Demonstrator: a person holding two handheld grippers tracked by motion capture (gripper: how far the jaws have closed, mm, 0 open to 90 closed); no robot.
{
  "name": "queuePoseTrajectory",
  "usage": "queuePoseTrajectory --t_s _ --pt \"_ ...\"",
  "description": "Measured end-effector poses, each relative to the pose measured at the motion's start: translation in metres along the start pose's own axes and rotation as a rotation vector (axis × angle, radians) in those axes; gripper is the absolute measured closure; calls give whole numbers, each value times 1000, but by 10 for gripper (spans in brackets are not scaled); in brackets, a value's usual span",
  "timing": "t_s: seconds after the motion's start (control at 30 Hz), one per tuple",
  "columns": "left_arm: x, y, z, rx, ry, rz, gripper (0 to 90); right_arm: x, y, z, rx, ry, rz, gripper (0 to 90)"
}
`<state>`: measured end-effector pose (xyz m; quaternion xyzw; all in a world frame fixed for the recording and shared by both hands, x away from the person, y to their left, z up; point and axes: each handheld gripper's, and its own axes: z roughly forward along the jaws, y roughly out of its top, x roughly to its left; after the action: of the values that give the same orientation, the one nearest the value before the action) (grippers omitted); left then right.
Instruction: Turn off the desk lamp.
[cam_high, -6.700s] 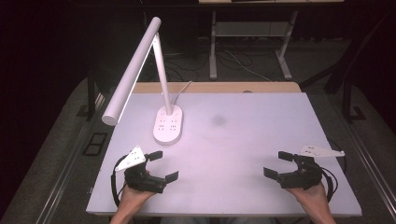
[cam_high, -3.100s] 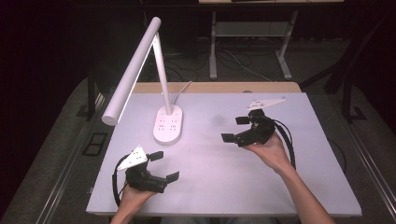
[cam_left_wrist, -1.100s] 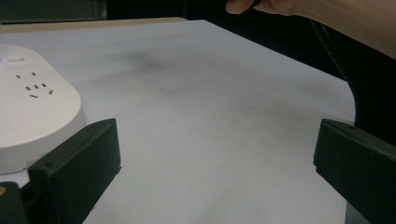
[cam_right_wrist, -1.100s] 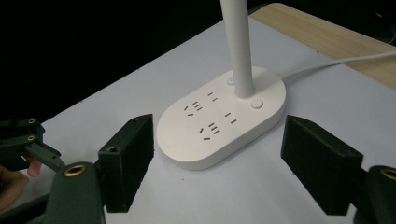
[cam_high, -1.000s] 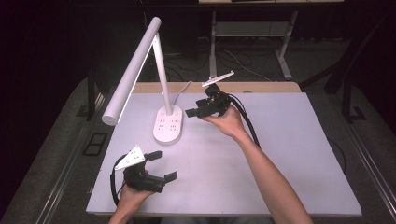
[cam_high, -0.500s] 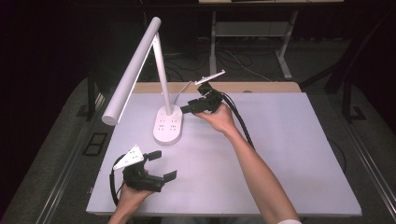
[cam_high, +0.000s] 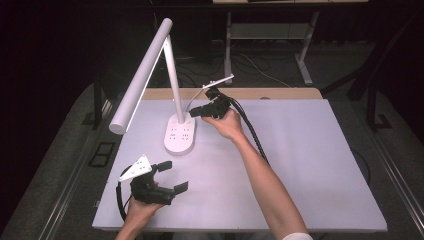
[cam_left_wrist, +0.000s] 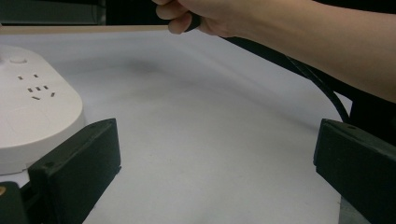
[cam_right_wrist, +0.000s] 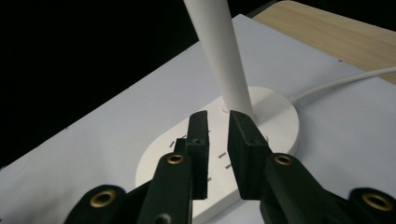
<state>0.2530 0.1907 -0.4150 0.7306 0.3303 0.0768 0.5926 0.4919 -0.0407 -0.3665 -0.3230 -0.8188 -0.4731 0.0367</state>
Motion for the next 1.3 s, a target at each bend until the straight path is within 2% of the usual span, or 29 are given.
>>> queuePoseTrajectory --t_s 0.2,0.4,0.57,0.77,1.1,1.3 --pt "1 0 -1 -7 1 3 0 -7 1 13 1 -19 13 898" --pt "3 0 -2 -8 1 -1 0 -12 -2 27 3 -24 46 900" --pt "2 0 -2 -12 0 -4 0 -18 -6 37 8 -53 81 900" --pt "2 1 -1 -9 -6 0 0 -23 -8 45 11 -93 96 900" --pt "5 1 -4 -16 4 -4 0 -31 -17 60 19 -93 142 900" --pt "5 1 -2 -10 1 0 0 -35 -19 63 20 -92 139 900"
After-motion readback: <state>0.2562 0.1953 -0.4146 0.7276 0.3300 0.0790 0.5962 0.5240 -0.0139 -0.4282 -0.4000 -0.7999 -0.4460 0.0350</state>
